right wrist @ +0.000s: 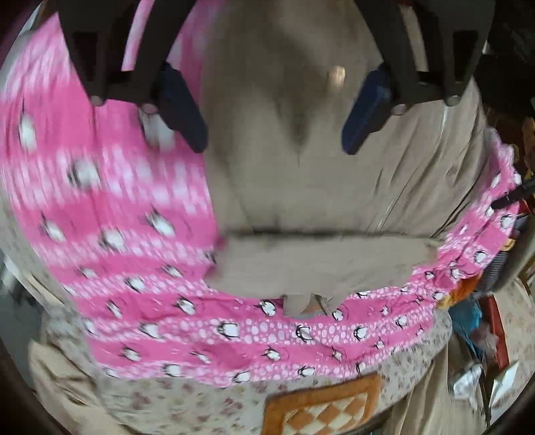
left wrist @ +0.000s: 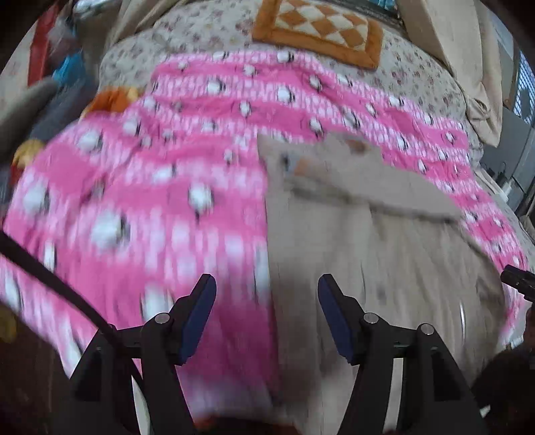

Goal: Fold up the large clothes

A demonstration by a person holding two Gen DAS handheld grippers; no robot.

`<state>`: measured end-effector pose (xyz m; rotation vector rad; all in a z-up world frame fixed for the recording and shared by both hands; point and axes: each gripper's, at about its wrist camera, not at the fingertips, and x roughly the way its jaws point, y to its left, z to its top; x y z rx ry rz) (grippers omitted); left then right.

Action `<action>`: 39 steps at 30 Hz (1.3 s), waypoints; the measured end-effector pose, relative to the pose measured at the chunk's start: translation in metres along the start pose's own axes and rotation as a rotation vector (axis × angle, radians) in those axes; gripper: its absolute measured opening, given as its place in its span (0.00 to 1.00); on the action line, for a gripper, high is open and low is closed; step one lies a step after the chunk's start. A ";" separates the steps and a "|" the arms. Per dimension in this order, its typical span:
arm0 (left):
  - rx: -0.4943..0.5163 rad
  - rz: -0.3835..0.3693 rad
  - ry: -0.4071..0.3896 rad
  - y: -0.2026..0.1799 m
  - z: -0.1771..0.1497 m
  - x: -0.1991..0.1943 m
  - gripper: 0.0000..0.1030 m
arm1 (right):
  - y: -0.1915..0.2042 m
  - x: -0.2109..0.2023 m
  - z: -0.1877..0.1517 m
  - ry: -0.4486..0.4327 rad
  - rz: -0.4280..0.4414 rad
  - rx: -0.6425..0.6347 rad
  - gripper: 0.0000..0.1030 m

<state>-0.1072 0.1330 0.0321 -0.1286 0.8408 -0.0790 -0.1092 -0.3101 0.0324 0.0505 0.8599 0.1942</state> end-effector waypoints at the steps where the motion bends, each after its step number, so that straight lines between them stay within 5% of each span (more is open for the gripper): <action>1: 0.004 -0.001 0.017 -0.005 -0.013 -0.001 0.44 | -0.001 -0.007 -0.018 0.017 -0.008 0.031 0.84; 7: -0.047 -0.045 0.181 -0.029 -0.074 0.023 0.44 | 0.003 -0.024 -0.087 0.085 0.012 0.154 0.84; 12: -0.050 -0.035 0.130 -0.030 -0.086 0.036 0.50 | 0.006 -0.020 -0.104 0.086 0.000 0.113 0.84; 16: -0.069 -0.028 0.105 -0.031 -0.089 0.038 0.54 | -0.003 0.010 -0.109 0.196 0.036 0.148 0.84; 19: -0.169 -0.073 0.195 -0.017 -0.092 0.046 0.59 | 0.005 0.029 -0.112 0.260 0.132 0.147 0.82; 20: -0.203 -0.103 0.242 -0.012 -0.094 0.049 0.53 | 0.010 0.030 -0.112 0.270 0.147 0.122 0.76; 23: -0.230 -0.166 0.267 -0.009 -0.099 0.043 0.06 | 0.012 0.018 -0.111 0.259 0.126 0.115 0.39; 24: -0.215 -0.168 0.260 -0.012 -0.099 0.038 0.00 | 0.010 0.011 -0.111 0.256 0.142 0.136 0.27; 30: -0.141 -0.180 0.143 -0.030 -0.099 -0.015 0.00 | 0.008 -0.047 -0.112 0.120 0.278 0.158 0.12; 39: -0.127 -0.274 -0.037 -0.019 -0.090 -0.086 0.00 | 0.012 -0.116 -0.115 -0.132 0.423 0.066 0.09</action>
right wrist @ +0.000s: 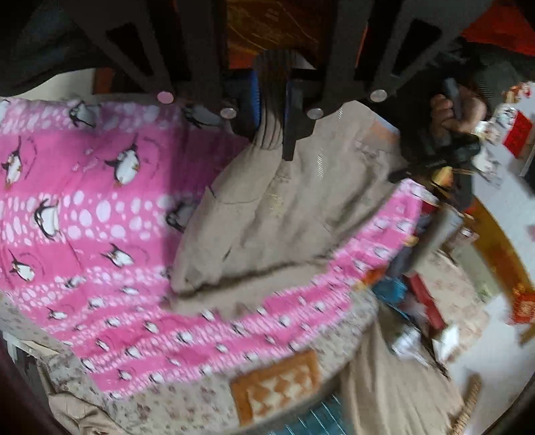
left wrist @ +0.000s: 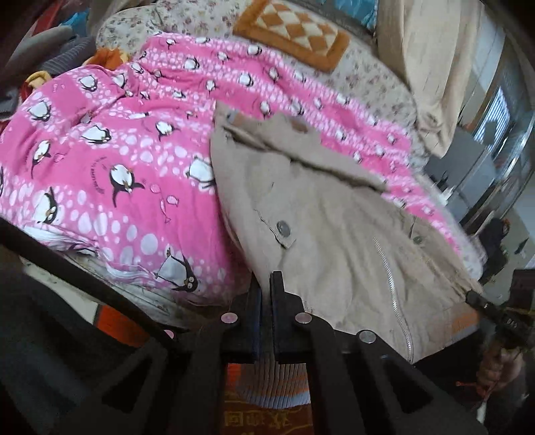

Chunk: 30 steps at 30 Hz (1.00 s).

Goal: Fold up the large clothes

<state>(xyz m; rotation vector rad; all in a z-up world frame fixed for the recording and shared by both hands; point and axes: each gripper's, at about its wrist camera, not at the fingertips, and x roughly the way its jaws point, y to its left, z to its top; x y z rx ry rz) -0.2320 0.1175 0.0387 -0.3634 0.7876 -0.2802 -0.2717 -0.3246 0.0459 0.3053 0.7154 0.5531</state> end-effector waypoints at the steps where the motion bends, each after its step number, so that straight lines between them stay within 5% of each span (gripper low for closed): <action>1: -0.003 -0.006 -0.009 0.000 -0.001 -0.006 0.00 | 0.007 -0.005 0.000 -0.016 0.017 -0.014 0.09; 7: 0.003 -0.051 -0.081 -0.001 -0.002 -0.055 0.00 | 0.042 -0.053 0.001 -0.099 0.100 -0.103 0.09; 13: 0.089 -0.057 -0.234 -0.021 0.022 -0.100 0.00 | 0.059 -0.093 0.017 -0.203 0.086 -0.193 0.09; 21: 0.097 -0.018 -0.354 -0.039 0.096 -0.065 0.00 | 0.050 -0.051 0.105 -0.353 -0.074 -0.199 0.09; 30: 0.122 0.024 -0.445 -0.054 0.217 0.001 0.00 | 0.035 0.021 0.225 -0.484 -0.250 -0.222 0.10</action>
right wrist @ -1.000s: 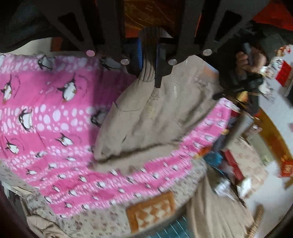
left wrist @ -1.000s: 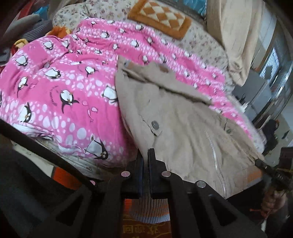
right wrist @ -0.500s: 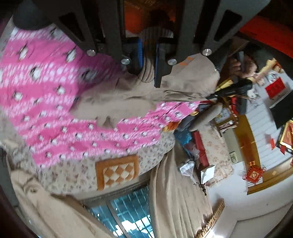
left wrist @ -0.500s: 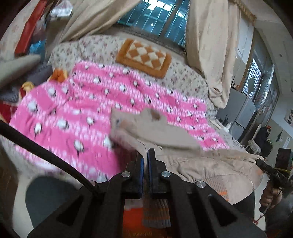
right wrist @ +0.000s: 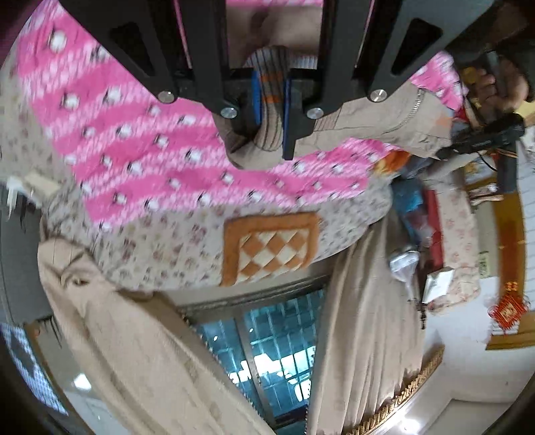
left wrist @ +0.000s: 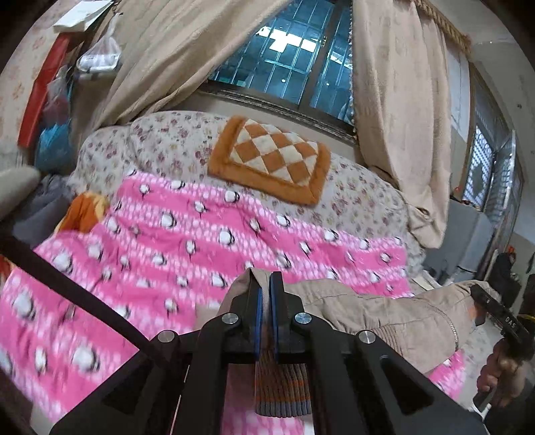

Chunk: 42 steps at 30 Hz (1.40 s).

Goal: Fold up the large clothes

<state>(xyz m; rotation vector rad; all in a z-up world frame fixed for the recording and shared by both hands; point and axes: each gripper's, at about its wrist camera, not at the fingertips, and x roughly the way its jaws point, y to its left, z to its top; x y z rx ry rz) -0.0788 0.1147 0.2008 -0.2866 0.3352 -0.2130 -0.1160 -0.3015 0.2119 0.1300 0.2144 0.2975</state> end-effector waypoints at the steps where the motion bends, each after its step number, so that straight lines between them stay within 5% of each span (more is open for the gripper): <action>1: -0.004 0.004 0.007 0.002 0.003 0.015 0.00 | 0.001 0.012 0.002 -0.001 -0.026 -0.007 0.10; 5: 0.010 0.077 0.051 0.013 -0.010 0.082 0.00 | -0.019 0.085 -0.012 0.084 -0.098 0.007 0.10; 10: -0.026 0.186 0.243 0.049 -0.063 0.182 0.00 | -0.054 0.162 -0.069 0.271 -0.110 0.069 0.10; 15: -0.034 0.229 0.366 0.060 -0.096 0.234 0.00 | -0.084 0.220 -0.122 0.506 -0.190 0.202 0.11; 20: -0.048 0.260 0.529 0.064 -0.110 0.270 0.03 | -0.100 0.243 -0.148 0.624 -0.250 0.228 0.17; 25: -0.177 0.221 0.515 0.079 -0.095 0.259 0.06 | -0.107 0.240 -0.146 0.637 -0.236 0.303 0.27; 28: -0.254 0.223 0.448 0.093 -0.080 0.238 0.15 | -0.114 0.217 -0.133 0.574 -0.180 0.416 0.35; 33: -0.298 0.235 0.393 0.099 -0.071 0.220 0.15 | -0.105 0.204 -0.123 0.564 -0.159 0.371 0.44; 37: -0.219 0.234 0.296 0.075 -0.064 0.203 0.15 | -0.104 0.185 -0.126 0.559 -0.172 0.393 0.44; 42: -0.001 0.083 0.182 0.010 -0.066 0.163 0.15 | -0.096 0.149 -0.110 0.476 -0.223 0.287 0.44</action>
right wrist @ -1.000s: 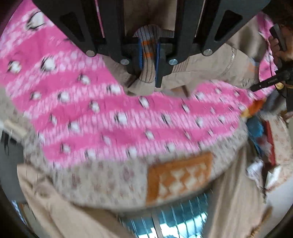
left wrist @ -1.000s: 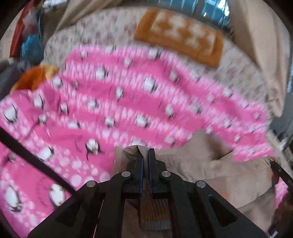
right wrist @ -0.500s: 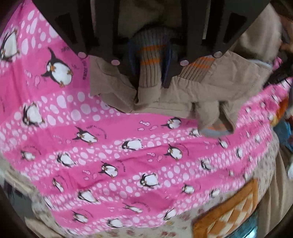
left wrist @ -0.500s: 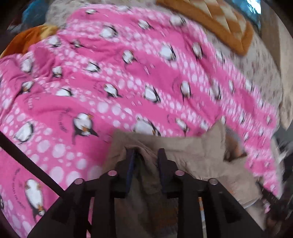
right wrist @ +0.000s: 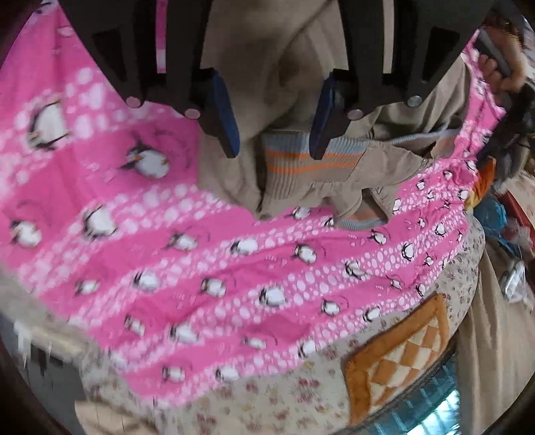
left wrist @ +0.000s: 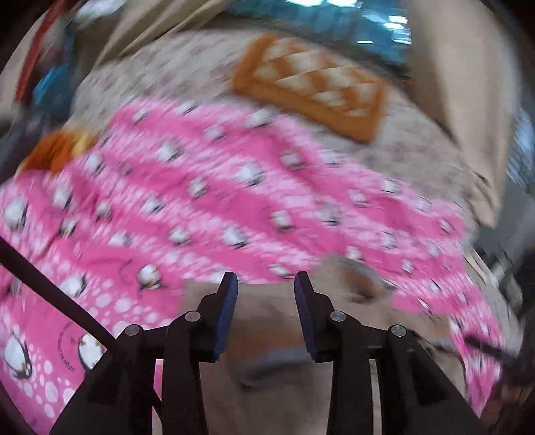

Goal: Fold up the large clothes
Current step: 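Lower the folded hem onto the jacket and open both grippers, then grasp the ribbed hem edge of the folded jacket with both grippers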

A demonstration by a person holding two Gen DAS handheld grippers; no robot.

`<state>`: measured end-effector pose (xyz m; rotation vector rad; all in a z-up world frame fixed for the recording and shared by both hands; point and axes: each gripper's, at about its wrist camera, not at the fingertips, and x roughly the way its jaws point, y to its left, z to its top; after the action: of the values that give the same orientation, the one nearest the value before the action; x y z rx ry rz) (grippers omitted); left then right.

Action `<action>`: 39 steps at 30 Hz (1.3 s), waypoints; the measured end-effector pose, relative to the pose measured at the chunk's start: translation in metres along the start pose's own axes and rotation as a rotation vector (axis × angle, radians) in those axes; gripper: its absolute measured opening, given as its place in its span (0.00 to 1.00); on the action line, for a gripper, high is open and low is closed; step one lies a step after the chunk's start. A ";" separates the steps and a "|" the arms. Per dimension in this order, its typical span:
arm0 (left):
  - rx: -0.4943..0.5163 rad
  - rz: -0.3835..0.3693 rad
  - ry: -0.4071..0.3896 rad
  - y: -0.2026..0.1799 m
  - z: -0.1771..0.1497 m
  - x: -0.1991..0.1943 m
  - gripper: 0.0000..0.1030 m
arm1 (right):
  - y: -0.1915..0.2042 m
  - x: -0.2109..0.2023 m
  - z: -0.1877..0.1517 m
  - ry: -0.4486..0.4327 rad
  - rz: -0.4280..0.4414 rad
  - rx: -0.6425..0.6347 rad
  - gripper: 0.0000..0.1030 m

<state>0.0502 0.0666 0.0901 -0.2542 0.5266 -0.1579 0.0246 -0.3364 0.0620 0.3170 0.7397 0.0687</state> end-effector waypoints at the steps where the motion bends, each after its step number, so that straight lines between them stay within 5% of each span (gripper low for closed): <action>1: 0.043 -0.034 -0.014 -0.011 -0.003 -0.008 0.15 | 0.001 -0.008 0.000 -0.025 -0.011 -0.019 0.44; 5: 0.116 -0.150 0.006 -0.041 -0.027 -0.030 0.15 | 0.012 -0.038 0.004 -0.139 0.021 -0.082 0.44; 7: 0.115 -0.179 0.054 -0.047 -0.038 -0.030 0.15 | 0.022 -0.049 0.007 -0.174 0.110 -0.128 0.44; 11: 0.124 -0.150 0.185 -0.051 -0.059 -0.009 0.15 | 0.048 -0.034 0.007 -0.064 0.288 -0.216 0.44; 15: 0.033 -0.073 0.316 -0.033 -0.063 0.023 0.15 | 0.059 0.034 -0.006 0.232 0.201 -0.215 0.44; 20: -0.170 -0.050 0.397 0.002 -0.036 0.060 0.15 | 0.064 0.080 0.008 0.304 0.097 -0.177 0.43; 25: -0.199 0.020 0.311 0.020 0.007 0.093 0.15 | 0.061 0.065 0.044 0.020 0.068 -0.116 0.43; 27: -0.210 0.054 0.247 0.031 0.015 0.092 0.15 | 0.052 0.057 0.049 -0.020 0.072 -0.059 0.43; 33: -0.284 0.038 0.148 0.041 0.020 0.083 0.15 | 0.049 0.035 0.050 -0.079 0.063 -0.046 0.43; 36: -0.177 0.019 0.073 0.018 0.026 0.081 0.23 | 0.062 0.044 0.040 -0.050 0.101 -0.060 0.46; 39: -0.027 0.034 0.091 -0.001 0.021 0.104 0.30 | 0.075 0.087 0.035 0.063 0.077 -0.139 0.48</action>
<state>0.1496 0.0473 0.0582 -0.2652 0.6238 -0.1296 0.1157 -0.2594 0.0527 0.2116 0.7814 0.2025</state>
